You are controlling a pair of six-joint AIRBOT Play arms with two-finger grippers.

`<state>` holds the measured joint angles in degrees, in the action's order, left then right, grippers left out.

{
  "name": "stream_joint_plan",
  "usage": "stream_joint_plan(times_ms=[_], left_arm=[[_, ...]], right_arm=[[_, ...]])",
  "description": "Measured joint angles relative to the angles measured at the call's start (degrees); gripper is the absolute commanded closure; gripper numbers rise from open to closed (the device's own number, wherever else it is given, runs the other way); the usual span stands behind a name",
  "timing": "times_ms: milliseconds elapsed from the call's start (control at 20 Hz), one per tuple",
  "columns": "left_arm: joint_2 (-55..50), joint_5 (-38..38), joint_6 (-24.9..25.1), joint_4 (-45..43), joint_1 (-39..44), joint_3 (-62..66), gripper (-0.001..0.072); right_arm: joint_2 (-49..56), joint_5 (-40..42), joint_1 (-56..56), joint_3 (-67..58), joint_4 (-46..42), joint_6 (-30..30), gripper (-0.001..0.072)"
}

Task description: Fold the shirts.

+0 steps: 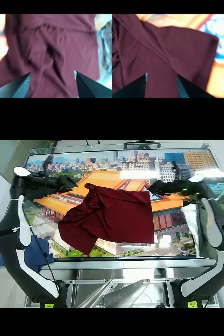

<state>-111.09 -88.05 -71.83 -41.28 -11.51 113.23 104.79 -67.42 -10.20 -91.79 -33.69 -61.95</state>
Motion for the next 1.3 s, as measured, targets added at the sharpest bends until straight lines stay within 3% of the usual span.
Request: stream_joint_plan(times_ms=[150, 350, 650, 1000, 1050, 1150, 1250, 1300], left_arm=[[5.2, -5.3, -3.3, -4.3, -2.6, -7.0, 0.012], [17.5, -3.2, -4.8, -14.1, -4.1, -28.8, 0.012], [28.6, 7.2, -5.1, -21.3, -6.6, -56.0, 0.012], [30.8, 16.6, -3.3, -21.2, -7.2, -67.3, 0.0121], [30.8, 17.6, -3.2, -21.1, -7.1, -67.8, 0.0174], [30.8, 21.1, -2.9, -20.9, -7.1, -68.3, 0.0459], [30.8, 24.9, -1.9, -19.9, -7.2, -68.7, 0.0679], [30.7, 25.8, -0.9, -18.3, -7.2, -68.7, 0.0679]], right_arm=[[-2.5, -9.2, -6.0, 2.4, -2.9, -0.4, 0.0278], [-7.1, -14.4, -12.6, 14.0, -7.6, -0.4, 0.0278], [-10.7, -10.9, -14.4, 30.5, -9.9, 1.8, 0.0279], [-11.4, -4.7, -4.0, 38.5, -8.2, 2.8, 0.0278], [-11.4, -3.7, -2.0, 38.8, -7.7, 2.8, 0.0278], [-11.4, -1.4, 1.6, 39.2, -6.4, 2.8, 0.0282], [-11.4, 1.1, 4.4, 39.5, -5.3, 2.8, 0.0554], [-11.3, 2.1, 5.5, 39.6, -4.7, 2.8, 0.059]])
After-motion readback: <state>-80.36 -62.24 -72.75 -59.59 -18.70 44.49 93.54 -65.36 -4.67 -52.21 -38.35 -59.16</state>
